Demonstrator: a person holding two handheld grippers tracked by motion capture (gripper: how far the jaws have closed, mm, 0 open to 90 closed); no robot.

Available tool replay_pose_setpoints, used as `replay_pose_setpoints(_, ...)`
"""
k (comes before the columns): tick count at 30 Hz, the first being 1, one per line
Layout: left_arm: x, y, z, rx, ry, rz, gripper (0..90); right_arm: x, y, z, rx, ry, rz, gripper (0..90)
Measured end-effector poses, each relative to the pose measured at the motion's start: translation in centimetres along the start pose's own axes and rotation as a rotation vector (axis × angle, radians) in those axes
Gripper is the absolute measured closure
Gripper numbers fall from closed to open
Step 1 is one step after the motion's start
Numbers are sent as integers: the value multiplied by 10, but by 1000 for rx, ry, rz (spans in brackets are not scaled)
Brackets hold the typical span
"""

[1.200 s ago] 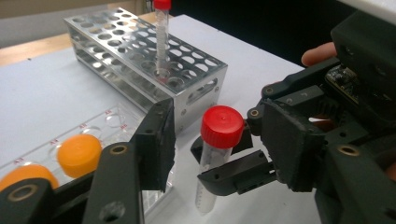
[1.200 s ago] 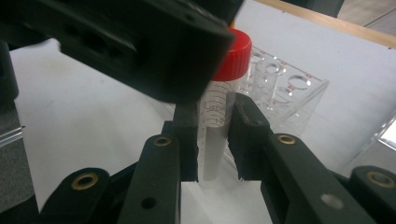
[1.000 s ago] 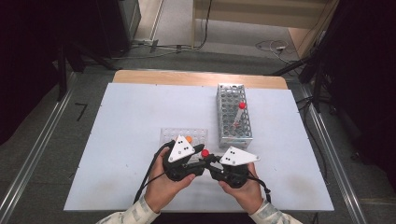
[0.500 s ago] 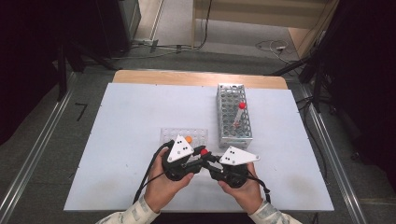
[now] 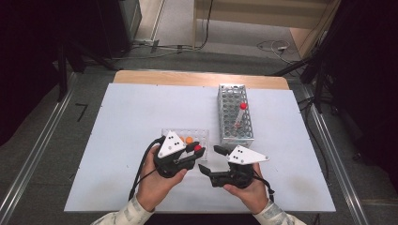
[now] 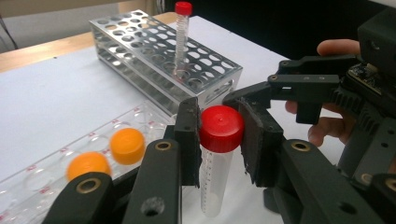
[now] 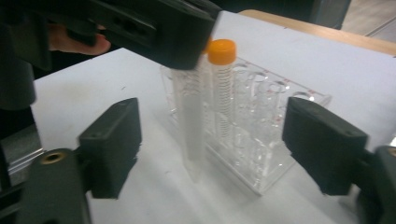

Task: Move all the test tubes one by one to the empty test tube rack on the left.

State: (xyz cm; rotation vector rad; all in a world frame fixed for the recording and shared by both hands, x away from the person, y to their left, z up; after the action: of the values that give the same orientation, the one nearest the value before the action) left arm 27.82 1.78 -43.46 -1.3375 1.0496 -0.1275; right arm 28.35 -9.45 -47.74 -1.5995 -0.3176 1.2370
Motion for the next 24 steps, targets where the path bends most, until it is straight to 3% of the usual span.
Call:
replay_pose_setpoints(10, -28, -7, 22, -26, -49, -15, 708, -7, 4, -17, 34, 47, -1, 102)
replay_pose_setpoints(18, -41, -10, 38, -54, -88, -35, 707, -10, 4, -24, 49, 63, -5, 103)
replay_pose_setpoints(24, -45, -11, 46, -47, -129, -39, 707, -10, 5, -25, 55, 66, -3, 105)
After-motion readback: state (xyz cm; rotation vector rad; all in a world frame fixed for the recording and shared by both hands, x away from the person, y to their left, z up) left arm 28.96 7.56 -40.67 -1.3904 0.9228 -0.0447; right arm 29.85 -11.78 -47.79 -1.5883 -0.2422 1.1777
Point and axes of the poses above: each handheld gripper's, and its own axes: x roughly forward along the jaws, y roughly out of its underside, z roughly to its left, the point moved 8 cm from there along x, roughly forward along the jaws, and after that the axes turned 9 degrees about z, right-handed, at the moved point
